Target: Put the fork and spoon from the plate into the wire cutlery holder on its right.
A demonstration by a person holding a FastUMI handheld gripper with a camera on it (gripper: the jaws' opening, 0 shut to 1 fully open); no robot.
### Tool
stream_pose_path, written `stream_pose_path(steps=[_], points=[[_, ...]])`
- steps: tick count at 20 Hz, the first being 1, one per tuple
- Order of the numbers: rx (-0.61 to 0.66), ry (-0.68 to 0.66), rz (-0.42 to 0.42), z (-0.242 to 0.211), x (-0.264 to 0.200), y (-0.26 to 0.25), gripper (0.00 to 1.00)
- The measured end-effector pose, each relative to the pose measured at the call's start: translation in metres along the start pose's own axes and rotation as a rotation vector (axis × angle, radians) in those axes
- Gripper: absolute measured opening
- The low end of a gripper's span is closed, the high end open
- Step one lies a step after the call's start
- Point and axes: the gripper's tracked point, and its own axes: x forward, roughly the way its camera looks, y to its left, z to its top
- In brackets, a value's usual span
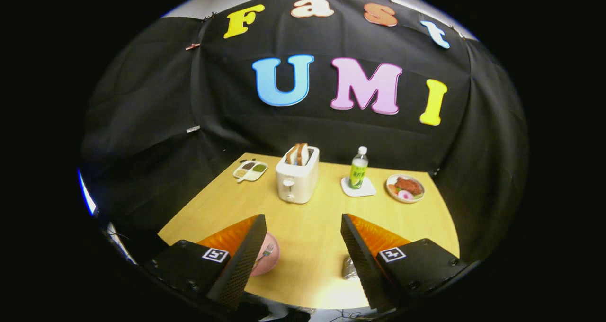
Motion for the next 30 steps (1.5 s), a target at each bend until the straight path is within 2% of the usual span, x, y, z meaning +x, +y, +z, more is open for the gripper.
stream_pose_path(steps=[6,9,11,16,21,25,27,28,30], points=[[0.121,0.327,0.173,-0.100,0.029,0.063,1.00],[0.178,0.445,0.220,-0.138,0.041,0.089,0.99],[0.197,0.508,0.231,-0.159,0.051,0.102,0.98],[0.130,0.621,0.207,-0.203,0.083,0.115,0.97],[0.076,0.686,0.152,-0.229,0.110,0.118,0.86],[0.055,0.739,0.097,-0.244,0.121,0.118,0.69],[0.050,0.761,0.080,-0.252,0.126,0.119,0.56],[0.049,0.769,0.073,-0.254,0.129,0.120,0.56],[0.034,0.777,0.058,-0.257,0.134,0.120,0.45]])
